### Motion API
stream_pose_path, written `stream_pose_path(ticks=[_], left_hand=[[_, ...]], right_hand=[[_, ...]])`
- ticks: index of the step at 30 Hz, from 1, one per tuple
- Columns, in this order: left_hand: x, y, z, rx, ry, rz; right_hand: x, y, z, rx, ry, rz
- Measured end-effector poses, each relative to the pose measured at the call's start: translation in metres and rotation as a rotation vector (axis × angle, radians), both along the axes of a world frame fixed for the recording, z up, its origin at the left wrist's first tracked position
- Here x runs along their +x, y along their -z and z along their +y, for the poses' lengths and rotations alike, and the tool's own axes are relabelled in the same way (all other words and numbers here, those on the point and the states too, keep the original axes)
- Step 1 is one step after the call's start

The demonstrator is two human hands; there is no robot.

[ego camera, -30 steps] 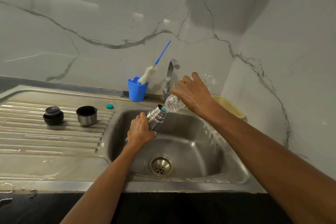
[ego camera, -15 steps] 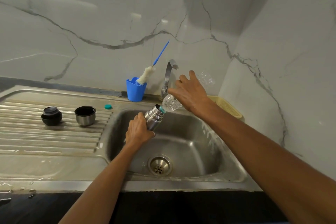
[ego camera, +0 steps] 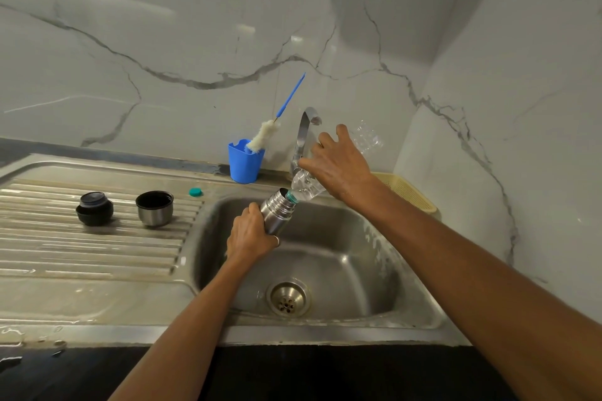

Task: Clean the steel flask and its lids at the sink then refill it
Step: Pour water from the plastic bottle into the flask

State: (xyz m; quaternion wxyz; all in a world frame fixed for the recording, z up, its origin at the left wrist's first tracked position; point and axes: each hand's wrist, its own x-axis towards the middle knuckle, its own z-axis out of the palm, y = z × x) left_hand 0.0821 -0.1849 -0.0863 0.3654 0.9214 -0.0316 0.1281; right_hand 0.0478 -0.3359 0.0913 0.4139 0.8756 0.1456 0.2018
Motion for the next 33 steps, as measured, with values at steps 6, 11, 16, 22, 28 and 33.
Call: stream_pose_path(ticks=[6, 11, 16, 22, 28, 33], left_hand=[[-0.0002, -0.0003, -0.0005, -0.012, 0.003, -0.003], [-0.0007, 0.0003, 0.0003, -0.018, 0.005, -0.001], [-0.0013, 0.0008, 0.0002, -0.030, 0.002, -0.004], [-0.0011, 0.0013, -0.0002, -0.029, 0.003, -0.008], [-0.0013, 0.0021, 0.0001, -0.040, 0.005, -0.014], [-0.0019, 0.0015, -0.0002, -0.050, 0.000, -0.019]], right_hand=[[-0.0004, -0.0019, 0.0036, -0.024, -0.002, -0.002], [0.0005, -0.0021, 0.0060, -0.039, -0.005, -0.005], [-0.0007, -0.0032, 0.0062, -0.060, -0.001, -0.009], [0.0004, -0.0030, 0.0068, -0.074, 0.013, 0.000], [0.0028, -0.0028, 0.0073, -0.096, 0.024, -0.005], [0.0059, -0.0017, 0.0073, -0.114, 0.028, -0.013]])
